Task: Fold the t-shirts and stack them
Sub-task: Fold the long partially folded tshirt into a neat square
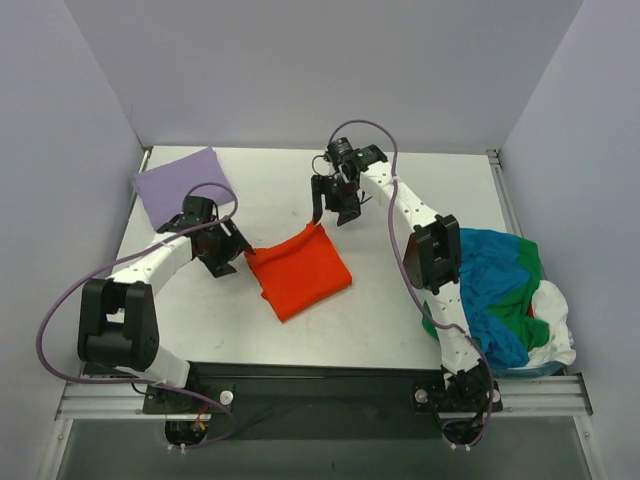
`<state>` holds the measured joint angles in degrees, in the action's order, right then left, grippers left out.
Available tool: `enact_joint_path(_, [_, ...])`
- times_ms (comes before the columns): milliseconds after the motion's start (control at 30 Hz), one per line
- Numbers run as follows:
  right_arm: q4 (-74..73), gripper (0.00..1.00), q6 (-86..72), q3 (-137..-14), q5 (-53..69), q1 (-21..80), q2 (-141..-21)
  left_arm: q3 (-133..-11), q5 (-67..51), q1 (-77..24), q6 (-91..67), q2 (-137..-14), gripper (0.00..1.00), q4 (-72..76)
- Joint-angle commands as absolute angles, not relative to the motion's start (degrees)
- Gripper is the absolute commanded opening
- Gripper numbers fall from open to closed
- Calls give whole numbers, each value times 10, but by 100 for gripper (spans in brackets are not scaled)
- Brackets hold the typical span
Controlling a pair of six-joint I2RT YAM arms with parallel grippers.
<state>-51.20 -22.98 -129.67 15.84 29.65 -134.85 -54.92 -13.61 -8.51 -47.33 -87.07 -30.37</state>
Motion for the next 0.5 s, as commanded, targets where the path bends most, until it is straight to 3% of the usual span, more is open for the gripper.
enact_joint_path(0, [-461,69,-204,-1318,215,286,-1338,-587,-62,-77,-461,-846,81,-253])
enact_joint_path(167, [-429,73,-172,-1255,214,285,-1270,-540,-90,-82,-452,-810,83,-201])
enact_joint_path(467, [-374,61,-184,-1047,282,298,-1146,-404,-136,-126,-455,-730,82,-121])
